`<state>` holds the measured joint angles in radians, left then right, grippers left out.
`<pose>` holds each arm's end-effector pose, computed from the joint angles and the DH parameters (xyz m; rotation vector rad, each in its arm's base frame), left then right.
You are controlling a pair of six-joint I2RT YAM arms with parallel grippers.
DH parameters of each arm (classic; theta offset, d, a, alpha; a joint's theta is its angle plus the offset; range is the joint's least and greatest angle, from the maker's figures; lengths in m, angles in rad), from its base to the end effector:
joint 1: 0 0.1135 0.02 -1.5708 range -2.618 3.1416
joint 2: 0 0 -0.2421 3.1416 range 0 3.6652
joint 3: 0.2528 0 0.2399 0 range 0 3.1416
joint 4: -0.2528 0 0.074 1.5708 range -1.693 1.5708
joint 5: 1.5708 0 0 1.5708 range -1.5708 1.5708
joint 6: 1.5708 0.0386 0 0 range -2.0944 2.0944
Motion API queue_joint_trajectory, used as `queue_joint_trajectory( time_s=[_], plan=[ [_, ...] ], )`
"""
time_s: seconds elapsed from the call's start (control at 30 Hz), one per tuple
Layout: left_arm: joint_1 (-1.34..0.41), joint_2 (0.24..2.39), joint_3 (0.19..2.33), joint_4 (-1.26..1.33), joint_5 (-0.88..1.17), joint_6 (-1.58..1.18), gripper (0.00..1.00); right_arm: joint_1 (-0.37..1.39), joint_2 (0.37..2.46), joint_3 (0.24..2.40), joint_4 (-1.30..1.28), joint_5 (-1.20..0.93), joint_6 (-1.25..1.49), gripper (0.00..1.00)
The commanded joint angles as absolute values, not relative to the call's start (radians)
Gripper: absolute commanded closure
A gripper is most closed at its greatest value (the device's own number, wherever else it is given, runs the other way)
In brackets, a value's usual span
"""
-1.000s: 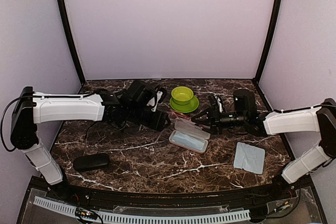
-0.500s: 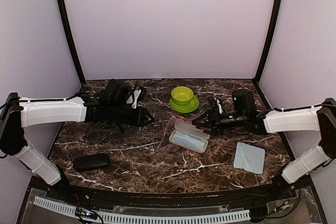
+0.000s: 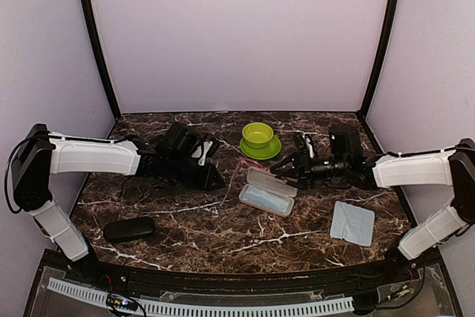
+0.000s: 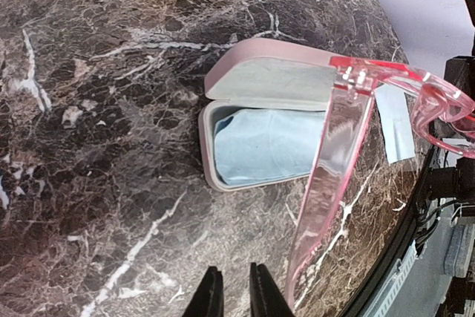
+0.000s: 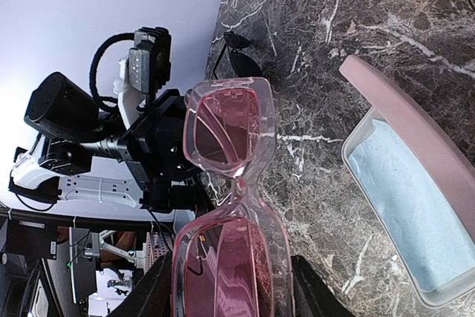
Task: Organize the sunglasses
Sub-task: Fold the right temple of the sunglasses on the sunglasses.
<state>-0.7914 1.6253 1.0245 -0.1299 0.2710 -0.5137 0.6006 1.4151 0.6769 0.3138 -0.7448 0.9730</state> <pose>0.2327 -0.2502 0.1992 0.4905 2.4236 -0.9367 0.2228 0.1843 0.1986 -0.1416 2.3271 1.6568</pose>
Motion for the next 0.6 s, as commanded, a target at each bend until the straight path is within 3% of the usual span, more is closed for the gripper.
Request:
queue_joint_trajectory(
  time_s=[0.0,0.57],
  plan=[
    [-0.824,1.639,1.073,-0.114,0.303,-0.529,0.86,0.595,1.416,0.693,0.384,-0.756,0.982,0.76],
    [-0.895,1.713,1.148,-0.070,0.330,-0.555,0.91,0.601,1.424,0.654,0.437,-0.725,1.004,0.78]
  ],
)
